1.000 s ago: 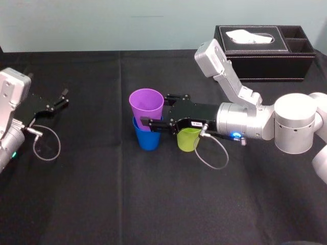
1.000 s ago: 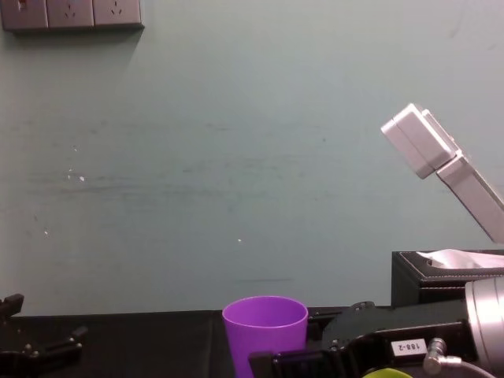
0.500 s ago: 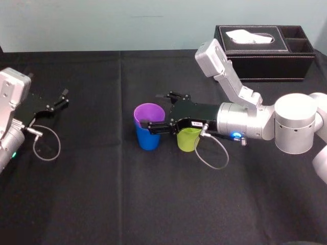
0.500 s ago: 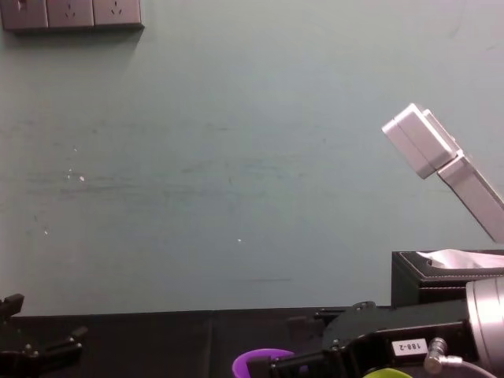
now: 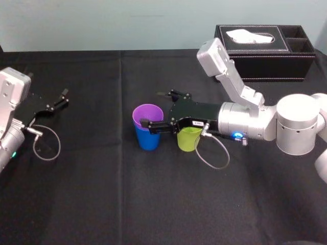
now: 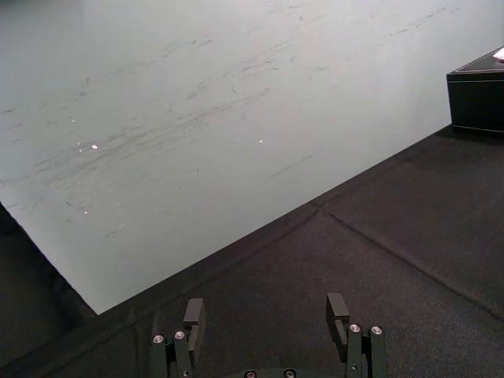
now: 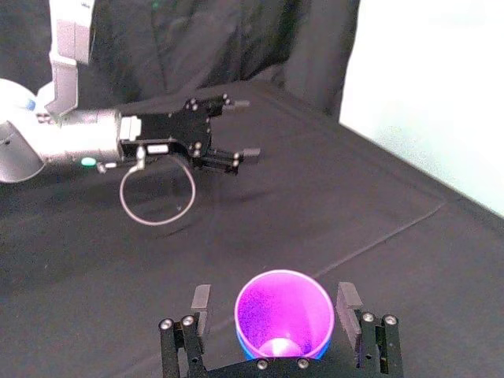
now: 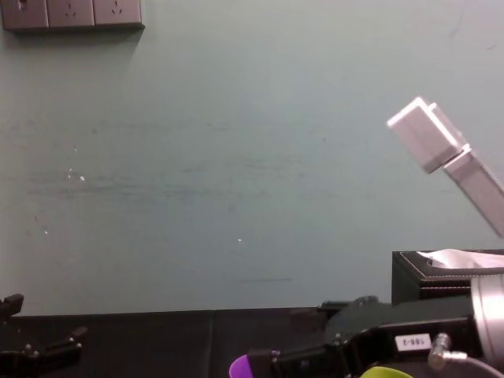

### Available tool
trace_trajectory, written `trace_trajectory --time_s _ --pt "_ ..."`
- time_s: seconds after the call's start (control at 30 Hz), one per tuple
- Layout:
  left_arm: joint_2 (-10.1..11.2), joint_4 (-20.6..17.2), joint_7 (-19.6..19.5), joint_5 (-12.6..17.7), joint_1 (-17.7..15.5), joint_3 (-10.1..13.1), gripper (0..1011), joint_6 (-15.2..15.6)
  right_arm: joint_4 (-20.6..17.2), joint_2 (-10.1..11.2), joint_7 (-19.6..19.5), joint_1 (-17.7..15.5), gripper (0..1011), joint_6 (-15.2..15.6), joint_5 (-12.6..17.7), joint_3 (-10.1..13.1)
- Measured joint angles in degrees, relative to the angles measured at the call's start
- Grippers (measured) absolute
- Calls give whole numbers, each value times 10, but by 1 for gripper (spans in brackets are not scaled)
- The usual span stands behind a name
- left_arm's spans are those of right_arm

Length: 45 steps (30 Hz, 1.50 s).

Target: Stack the three plastic cups sequentially using one hand.

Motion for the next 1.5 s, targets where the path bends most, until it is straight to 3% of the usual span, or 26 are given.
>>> trace_trajectory --time_s 0.47,1.03,1.2,1.5 --pt "0 0 0 0 0 0 1010 0 -85 34 -62 -72 1003 -19 13 67" --pt "0 0 0 0 0 0 1010 0 -170 101 -108 -210 1003 -28 21 163" --pt "0 0 0 0 0 0 1010 0 -178 111 -110 -245 1003 -32 18 178" --pt "0 0 0 0 0 0 1010 0 -177 111 -112 -285 1003 -36 12 192"
